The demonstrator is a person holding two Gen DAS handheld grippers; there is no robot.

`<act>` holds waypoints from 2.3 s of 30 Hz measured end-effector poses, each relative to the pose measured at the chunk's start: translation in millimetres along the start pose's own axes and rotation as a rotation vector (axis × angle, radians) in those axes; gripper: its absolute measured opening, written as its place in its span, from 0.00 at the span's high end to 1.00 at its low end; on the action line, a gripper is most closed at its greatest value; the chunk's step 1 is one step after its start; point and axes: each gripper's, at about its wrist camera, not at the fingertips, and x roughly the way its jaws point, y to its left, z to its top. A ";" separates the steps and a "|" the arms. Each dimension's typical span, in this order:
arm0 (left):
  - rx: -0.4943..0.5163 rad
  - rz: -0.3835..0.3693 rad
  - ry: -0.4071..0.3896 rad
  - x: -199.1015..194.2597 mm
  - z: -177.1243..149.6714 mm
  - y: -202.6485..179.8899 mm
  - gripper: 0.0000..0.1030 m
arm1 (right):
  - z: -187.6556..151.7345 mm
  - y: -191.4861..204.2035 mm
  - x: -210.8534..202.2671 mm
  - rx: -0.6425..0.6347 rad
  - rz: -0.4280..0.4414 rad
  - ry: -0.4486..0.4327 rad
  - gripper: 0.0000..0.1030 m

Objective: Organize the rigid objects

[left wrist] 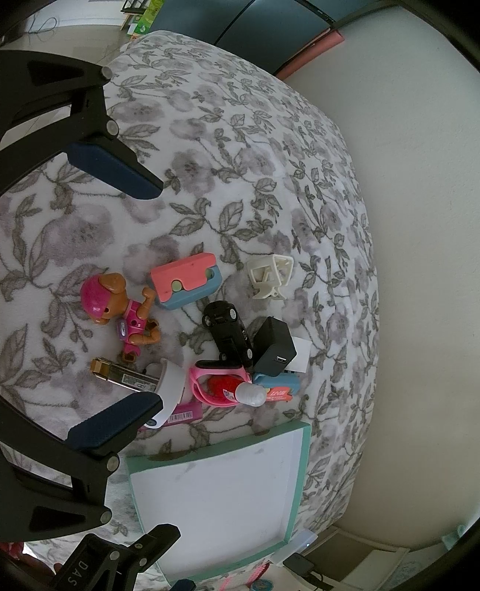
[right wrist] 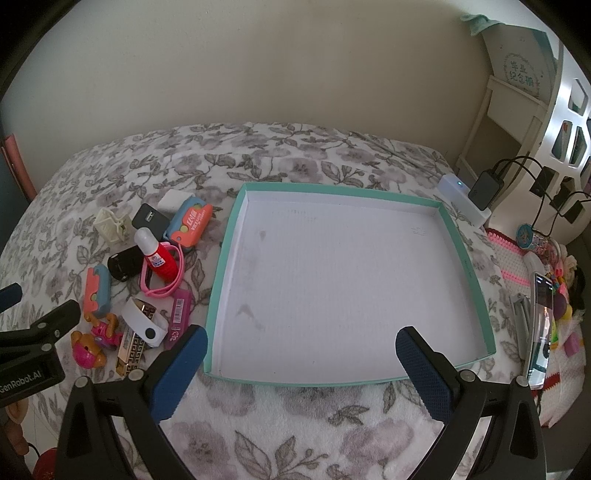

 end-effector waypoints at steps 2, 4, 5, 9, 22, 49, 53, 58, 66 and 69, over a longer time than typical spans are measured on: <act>0.001 0.000 0.000 -0.3 1.3 -0.7 0.00 | -0.1 0.0 0.0 0.000 0.000 0.000 0.00; 0.001 0.000 0.000 0.0 0.1 0.0 0.00 | -0.1 -0.1 0.0 0.000 0.000 0.000 0.00; 0.001 0.000 0.001 -0.4 1.5 -0.8 0.00 | -0.1 -0.1 0.1 0.000 0.000 0.001 0.00; 0.002 0.000 0.002 -0.4 1.7 -1.0 0.00 | -0.1 -0.3 0.1 0.000 0.000 0.001 0.00; 0.001 0.000 0.003 -0.3 2.1 -1.4 0.00 | -0.9 0.3 1.5 0.003 0.000 0.006 0.00; -0.070 -0.067 0.163 49.9 -14.5 39.3 0.00 | 33.2 88.2 47.8 -0.114 0.250 0.217 0.10; -0.046 -0.091 0.168 52.3 -16.1 32.1 0.00 | 32.0 96.0 57.9 -0.098 0.305 0.243 0.17; -0.024 -0.117 0.187 57.9 -18.6 23.8 0.01 | 28.1 112.3 65.9 -0.147 0.328 0.252 0.22; -0.021 -0.173 0.230 67.9 -24.3 19.1 0.17 | 20.0 126.1 73.5 -0.203 0.317 0.265 0.50; -0.011 -0.209 0.240 70.2 -26.3 15.6 0.34 | 15.9 129.9 75.3 -0.225 0.307 0.267 0.56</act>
